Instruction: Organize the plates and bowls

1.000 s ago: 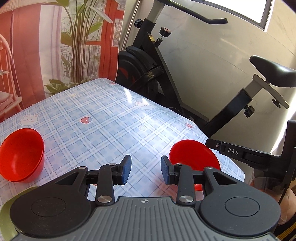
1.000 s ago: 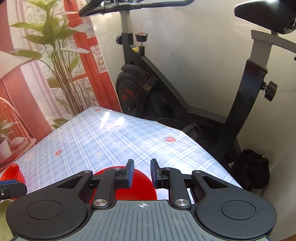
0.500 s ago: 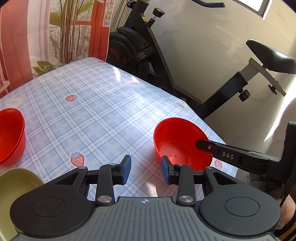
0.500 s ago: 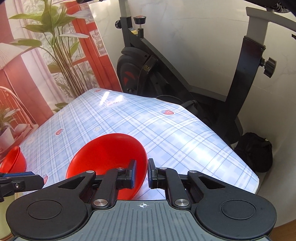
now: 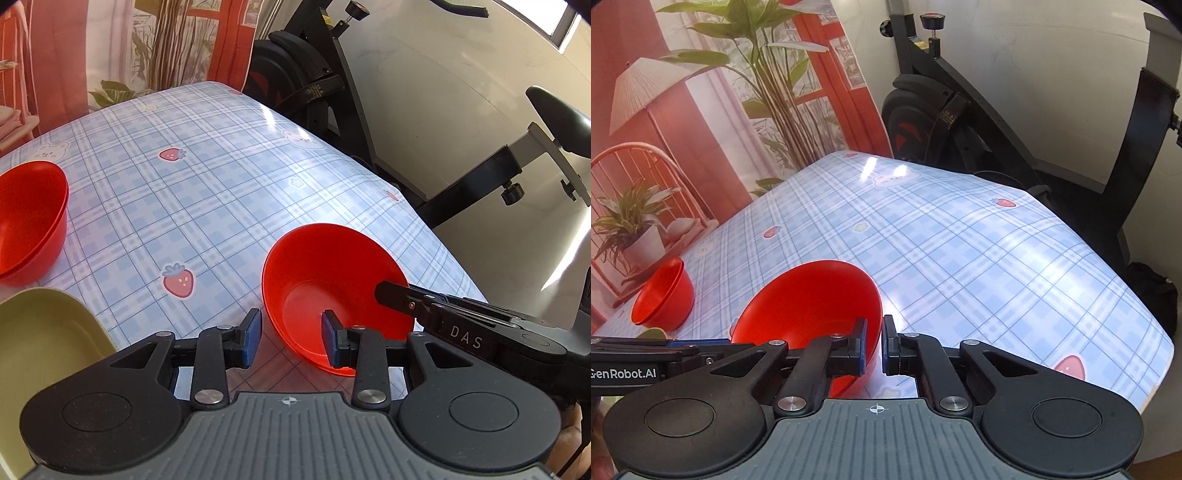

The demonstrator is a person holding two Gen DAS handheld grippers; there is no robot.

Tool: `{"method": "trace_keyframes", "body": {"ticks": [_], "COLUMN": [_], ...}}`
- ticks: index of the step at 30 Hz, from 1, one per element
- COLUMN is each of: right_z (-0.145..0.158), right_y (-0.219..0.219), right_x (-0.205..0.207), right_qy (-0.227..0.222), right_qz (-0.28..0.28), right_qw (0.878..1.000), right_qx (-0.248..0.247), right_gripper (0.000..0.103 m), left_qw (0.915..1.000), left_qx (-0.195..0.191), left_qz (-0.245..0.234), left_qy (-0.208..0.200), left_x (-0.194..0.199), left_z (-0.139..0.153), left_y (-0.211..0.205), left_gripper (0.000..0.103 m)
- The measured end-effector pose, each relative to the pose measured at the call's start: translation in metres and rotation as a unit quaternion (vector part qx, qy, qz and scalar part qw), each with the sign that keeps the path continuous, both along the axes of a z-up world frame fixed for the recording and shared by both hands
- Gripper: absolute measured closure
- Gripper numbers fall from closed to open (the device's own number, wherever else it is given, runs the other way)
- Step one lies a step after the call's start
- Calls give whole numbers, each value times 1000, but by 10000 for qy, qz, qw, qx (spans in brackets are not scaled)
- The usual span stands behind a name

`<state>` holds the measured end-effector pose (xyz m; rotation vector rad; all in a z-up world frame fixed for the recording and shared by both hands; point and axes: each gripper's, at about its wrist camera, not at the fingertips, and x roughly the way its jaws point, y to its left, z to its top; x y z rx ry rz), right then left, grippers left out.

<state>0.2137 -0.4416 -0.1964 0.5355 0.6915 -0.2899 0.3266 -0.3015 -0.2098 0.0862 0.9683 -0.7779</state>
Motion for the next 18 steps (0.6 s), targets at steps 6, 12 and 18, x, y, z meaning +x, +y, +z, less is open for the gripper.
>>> {"method": "trace_keyframes", "body": {"ticks": [6,12,18], "right_z": [1,6,19], "right_y": [10,13,22], "right_x": [2,4,11], "right_qy": [24,-22,-108], "right_qz": [114,120,232], "right_qw": [9999,9999,9996], "right_qx": [7,3,-105], "right_gripper": [96,96,95], "left_qw": [9998,9987,9968], "left_qx": [-133,-391,-570], "left_qz": [140,326,550], "left_qy": [43,46,-105], "left_x": [-5,-8,-10], "left_z": [-3,6,23], "left_y": [11,29,43], "left_gripper": [70,79,79]}}
